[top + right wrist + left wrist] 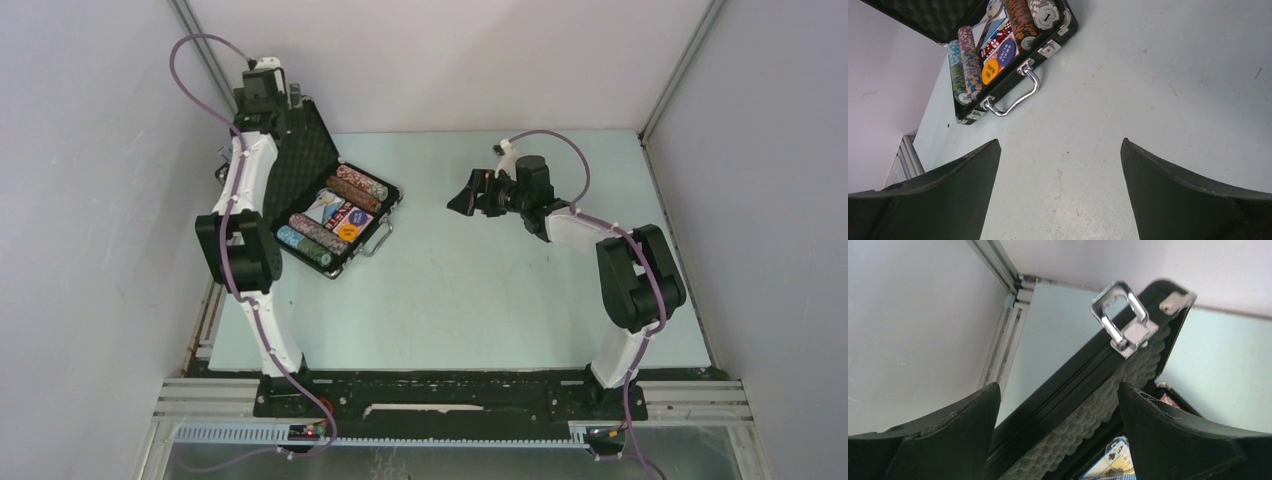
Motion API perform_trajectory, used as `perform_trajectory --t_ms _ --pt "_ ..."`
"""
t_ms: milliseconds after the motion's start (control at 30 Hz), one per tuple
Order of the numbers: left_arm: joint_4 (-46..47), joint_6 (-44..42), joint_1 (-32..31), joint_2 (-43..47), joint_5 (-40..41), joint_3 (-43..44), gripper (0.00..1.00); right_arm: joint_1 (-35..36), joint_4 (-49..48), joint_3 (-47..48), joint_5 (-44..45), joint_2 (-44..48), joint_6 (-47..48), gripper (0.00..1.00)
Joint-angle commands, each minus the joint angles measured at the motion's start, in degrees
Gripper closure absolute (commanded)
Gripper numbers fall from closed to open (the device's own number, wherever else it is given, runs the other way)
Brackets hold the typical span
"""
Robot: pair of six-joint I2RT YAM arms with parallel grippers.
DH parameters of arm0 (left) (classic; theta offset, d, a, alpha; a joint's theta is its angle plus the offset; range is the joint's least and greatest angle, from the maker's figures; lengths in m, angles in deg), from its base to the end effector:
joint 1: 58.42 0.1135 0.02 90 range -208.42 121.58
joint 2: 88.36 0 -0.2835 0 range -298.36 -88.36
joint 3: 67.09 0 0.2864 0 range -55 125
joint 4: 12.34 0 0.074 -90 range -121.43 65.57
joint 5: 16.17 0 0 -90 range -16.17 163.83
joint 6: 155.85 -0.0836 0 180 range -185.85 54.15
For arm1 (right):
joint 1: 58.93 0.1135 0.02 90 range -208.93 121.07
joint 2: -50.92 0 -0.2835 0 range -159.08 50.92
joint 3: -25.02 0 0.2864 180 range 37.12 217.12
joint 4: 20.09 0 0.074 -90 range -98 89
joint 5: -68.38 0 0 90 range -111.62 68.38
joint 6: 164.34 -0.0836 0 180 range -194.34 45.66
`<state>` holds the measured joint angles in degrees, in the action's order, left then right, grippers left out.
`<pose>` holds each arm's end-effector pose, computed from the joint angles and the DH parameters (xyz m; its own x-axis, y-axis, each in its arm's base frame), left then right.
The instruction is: Pack up texas hold em set
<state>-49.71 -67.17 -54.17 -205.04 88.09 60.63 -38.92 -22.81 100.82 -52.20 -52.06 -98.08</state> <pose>0.5642 0.0626 0.3529 -0.4489 -0.0110 -0.8935 -0.2817 0.9507 0.1299 0.4283 0.2012 0.1985 -0.6499 0.1322 -0.7484 -0.5113 0.6525 0.5593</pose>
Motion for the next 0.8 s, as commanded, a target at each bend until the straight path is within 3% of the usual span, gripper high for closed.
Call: perform_trajectory --t_ms 0,167,433,767 --pt "-3.44 -5.08 -0.24 -1.31 -2.96 4.90 0.07 0.12 -2.07 2.34 -1.18 -0.44 -0.72 0.00" --pt "-10.67 -3.91 -0.22 -3.99 -4.50 8.94 0.16 0.20 -2.39 2.35 -1.30 -0.56 -0.98 0.00" --pt "-9.97 -0.88 -2.93 2.59 -4.45 0.72 0.37 0.29 -1.45 3.13 -1.32 -1.17 -0.88 0.00" --pt "-10.28 -1.73 -12.31 9.86 4.69 -11.30 0.34 0.58 -0.85 3.16 -1.11 -0.99 -0.88 0.00"
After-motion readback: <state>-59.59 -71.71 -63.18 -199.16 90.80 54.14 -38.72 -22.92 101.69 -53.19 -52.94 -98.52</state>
